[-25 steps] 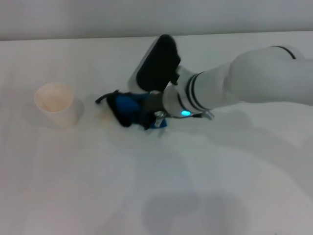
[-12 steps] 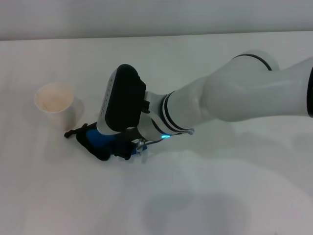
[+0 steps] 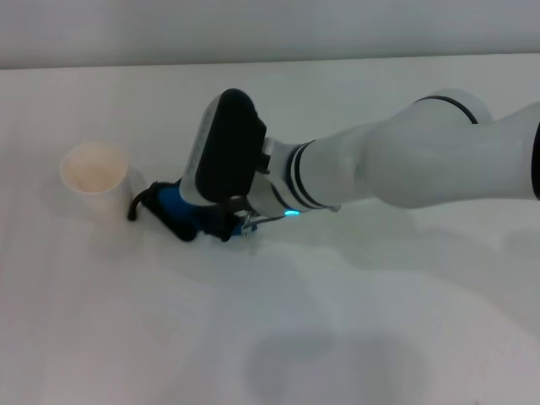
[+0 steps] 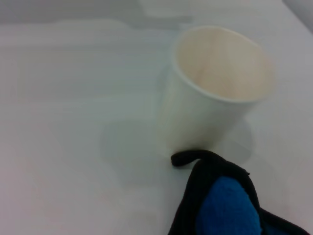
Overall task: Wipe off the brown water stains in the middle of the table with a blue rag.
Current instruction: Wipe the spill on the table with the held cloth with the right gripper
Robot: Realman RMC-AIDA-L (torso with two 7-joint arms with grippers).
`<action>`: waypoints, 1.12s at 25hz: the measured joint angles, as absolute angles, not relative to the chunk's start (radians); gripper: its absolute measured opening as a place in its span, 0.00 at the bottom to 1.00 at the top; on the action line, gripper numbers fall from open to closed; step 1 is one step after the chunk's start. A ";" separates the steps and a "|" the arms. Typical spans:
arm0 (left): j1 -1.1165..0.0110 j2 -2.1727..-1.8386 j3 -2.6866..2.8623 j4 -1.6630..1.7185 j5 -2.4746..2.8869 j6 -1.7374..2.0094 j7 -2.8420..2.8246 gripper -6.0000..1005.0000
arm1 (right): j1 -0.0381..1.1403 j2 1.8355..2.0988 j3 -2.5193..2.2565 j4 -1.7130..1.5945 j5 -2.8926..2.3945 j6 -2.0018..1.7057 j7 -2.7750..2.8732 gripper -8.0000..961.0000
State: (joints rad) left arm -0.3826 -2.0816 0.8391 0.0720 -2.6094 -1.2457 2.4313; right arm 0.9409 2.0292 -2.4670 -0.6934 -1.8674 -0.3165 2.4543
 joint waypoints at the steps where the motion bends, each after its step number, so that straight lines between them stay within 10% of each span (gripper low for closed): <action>1: -0.383 -2.082 0.839 0.072 -2.610 -1.246 2.431 0.88 | 0.940 2.029 -2.465 -0.682 -1.867 -0.305 2.454 0.12; 28: -0.391 -2.082 0.838 0.072 -2.614 -1.247 2.431 0.88 | 0.977 2.028 -2.334 -0.574 -1.867 -0.416 2.455 0.12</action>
State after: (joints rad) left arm -0.3908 -2.0815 0.8380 0.0722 -2.6143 -1.2474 2.4313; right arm 0.9773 2.0277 -2.3343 -0.5744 -1.8671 -0.4159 2.4552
